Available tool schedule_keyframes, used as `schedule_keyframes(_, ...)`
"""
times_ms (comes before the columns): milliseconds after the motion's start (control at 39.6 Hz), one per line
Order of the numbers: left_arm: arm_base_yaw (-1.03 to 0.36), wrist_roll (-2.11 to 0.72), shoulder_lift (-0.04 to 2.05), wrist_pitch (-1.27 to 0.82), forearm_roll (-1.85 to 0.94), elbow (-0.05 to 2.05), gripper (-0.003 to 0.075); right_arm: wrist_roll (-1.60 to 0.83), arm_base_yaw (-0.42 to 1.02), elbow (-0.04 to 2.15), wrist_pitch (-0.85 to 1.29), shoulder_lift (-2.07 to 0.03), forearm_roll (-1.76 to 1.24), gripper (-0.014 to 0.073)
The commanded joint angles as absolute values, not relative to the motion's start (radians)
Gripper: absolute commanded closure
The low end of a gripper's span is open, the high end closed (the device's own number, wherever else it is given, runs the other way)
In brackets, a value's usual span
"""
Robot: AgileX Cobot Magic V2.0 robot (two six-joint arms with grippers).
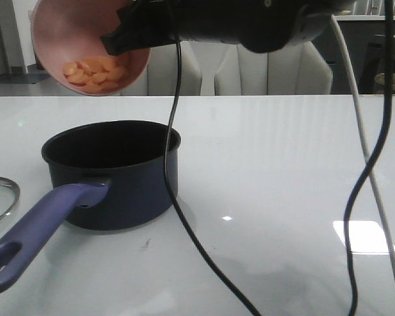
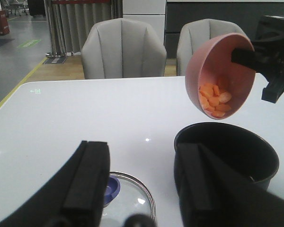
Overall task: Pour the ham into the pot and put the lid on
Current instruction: 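Tilt the pink bowl with the right gripper to pour ham into pot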
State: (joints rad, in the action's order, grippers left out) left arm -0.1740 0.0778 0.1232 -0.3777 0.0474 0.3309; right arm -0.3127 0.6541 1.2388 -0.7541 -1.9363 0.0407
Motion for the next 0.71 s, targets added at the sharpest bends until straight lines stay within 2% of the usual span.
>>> schedule_keyframes(0, -0.183, 0.08, 0.136, -0.309, 0.046, 0.356, 0.0355, -0.373, 0.653, 1.233, -1.022, -1.896, -0.008, 0.0458)
schedule_keyframes(126, -0.183, 0.08, 0.136, -0.309, 0.046, 0.356, 0.0355, -0.398, 0.655, 1.191, -1.181, -1.911, 0.0, 0.0458)
schedule_keyframes(580, -0.183, 0.08, 0.136, -0.309, 0.046, 0.356, 0.0355, -0.847, 0.655, 1.183, -1.265, -1.912, 0.097, 0.0458)
schedule_keyframes(681, -0.183, 0.08, 0.136, -0.309, 0.046, 0.356, 0.0355, -0.885, 0.655, 1.183, -1.287, -1.912, 0.111, 0.0458)
